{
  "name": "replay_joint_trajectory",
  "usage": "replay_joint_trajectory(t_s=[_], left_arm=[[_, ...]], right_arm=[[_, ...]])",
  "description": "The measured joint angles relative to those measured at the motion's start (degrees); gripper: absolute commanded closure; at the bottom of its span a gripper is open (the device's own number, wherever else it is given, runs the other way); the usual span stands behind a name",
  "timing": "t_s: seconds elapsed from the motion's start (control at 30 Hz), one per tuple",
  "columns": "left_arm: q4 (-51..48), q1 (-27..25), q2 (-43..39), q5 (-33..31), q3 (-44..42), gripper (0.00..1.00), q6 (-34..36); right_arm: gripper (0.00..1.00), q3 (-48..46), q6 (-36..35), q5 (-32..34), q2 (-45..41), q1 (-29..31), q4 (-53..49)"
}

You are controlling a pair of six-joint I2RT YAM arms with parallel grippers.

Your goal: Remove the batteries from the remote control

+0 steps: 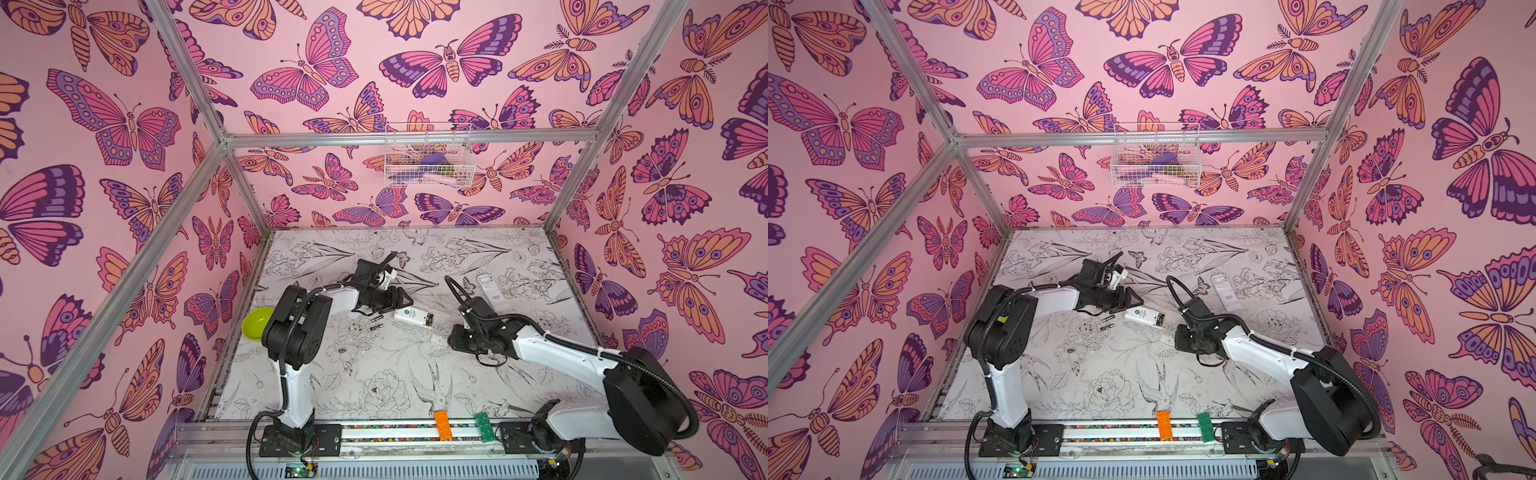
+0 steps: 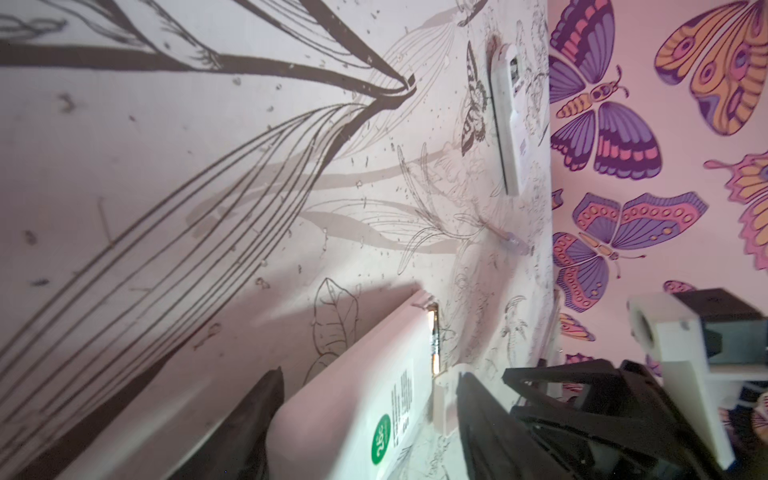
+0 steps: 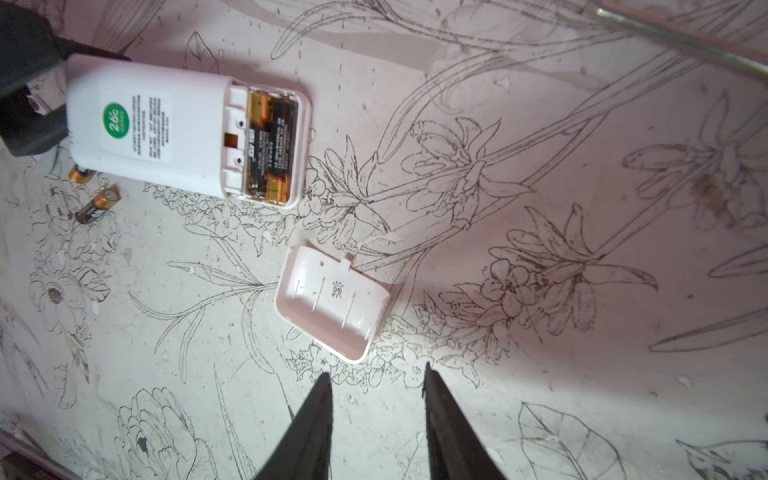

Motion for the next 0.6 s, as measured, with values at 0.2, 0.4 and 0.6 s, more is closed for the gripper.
replay_joint_trajectory(t_s=[0.2,0.4,0.6], left_arm=[[-1.11,2.32,-1.84,-2.32,0.0,0.11,0.17],[-1.07,4.11,-7.06,-5.64,-1.73,0.04,0.48],[-0.81,4.42,-11.54,-7.45,-3.17,0.03,1.79]], right_arm=[[0.63,2.08,0.72,1.53,2.21,0.17,-0.39],[0.64,3.78,0.81,1.9,5.9,1.01,-1.2],[0.73,4.33,1.55,2.03,8.13,1.46,-1.88]])
